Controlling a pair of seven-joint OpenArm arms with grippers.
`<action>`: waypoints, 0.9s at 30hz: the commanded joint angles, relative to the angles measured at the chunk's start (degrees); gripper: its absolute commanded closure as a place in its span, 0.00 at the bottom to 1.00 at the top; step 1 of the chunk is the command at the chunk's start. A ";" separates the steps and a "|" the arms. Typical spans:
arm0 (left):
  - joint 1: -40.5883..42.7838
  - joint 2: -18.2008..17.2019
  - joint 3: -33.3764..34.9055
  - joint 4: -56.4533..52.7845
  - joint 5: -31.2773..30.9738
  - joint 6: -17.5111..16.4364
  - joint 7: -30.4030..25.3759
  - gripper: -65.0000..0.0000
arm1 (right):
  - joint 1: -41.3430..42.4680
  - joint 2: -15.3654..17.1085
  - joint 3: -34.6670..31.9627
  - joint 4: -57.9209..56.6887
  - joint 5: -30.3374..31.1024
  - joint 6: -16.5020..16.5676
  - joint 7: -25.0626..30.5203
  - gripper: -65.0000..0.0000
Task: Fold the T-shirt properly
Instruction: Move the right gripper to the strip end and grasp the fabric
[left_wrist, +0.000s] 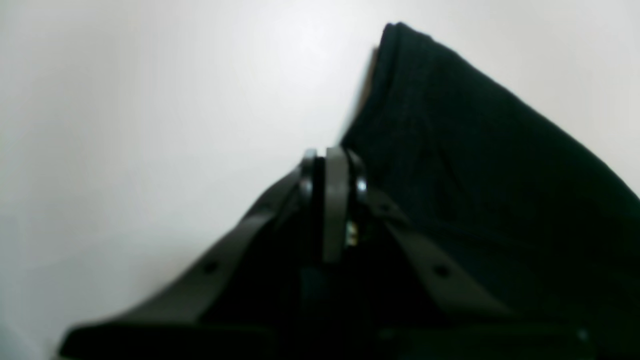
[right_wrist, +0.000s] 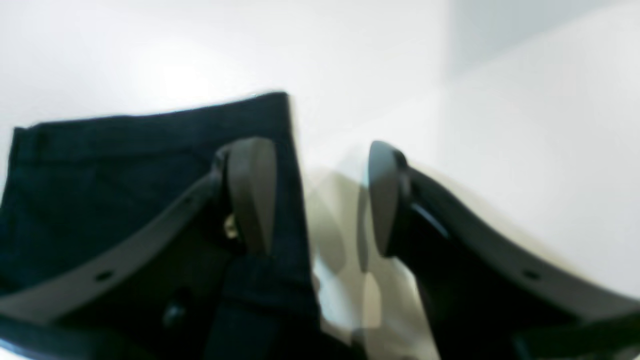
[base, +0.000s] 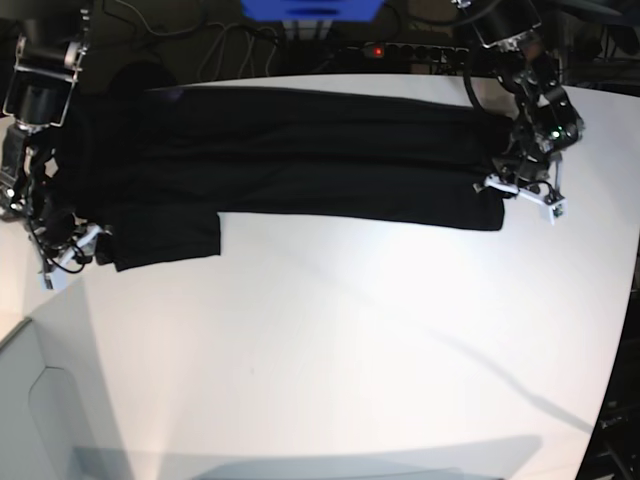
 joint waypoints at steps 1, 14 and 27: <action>-0.23 -0.42 -0.12 0.85 -0.13 0.01 0.12 0.99 | 1.13 0.56 0.20 0.82 0.83 1.66 0.77 0.53; -0.23 -0.33 -0.12 0.76 -0.13 -0.08 0.12 0.99 | 1.04 -0.85 -6.83 0.73 0.83 1.84 0.77 0.55; -0.23 0.82 -0.12 0.41 -0.13 -0.08 0.12 0.99 | -2.83 -0.67 -3.66 11.11 1.10 1.58 0.77 1.00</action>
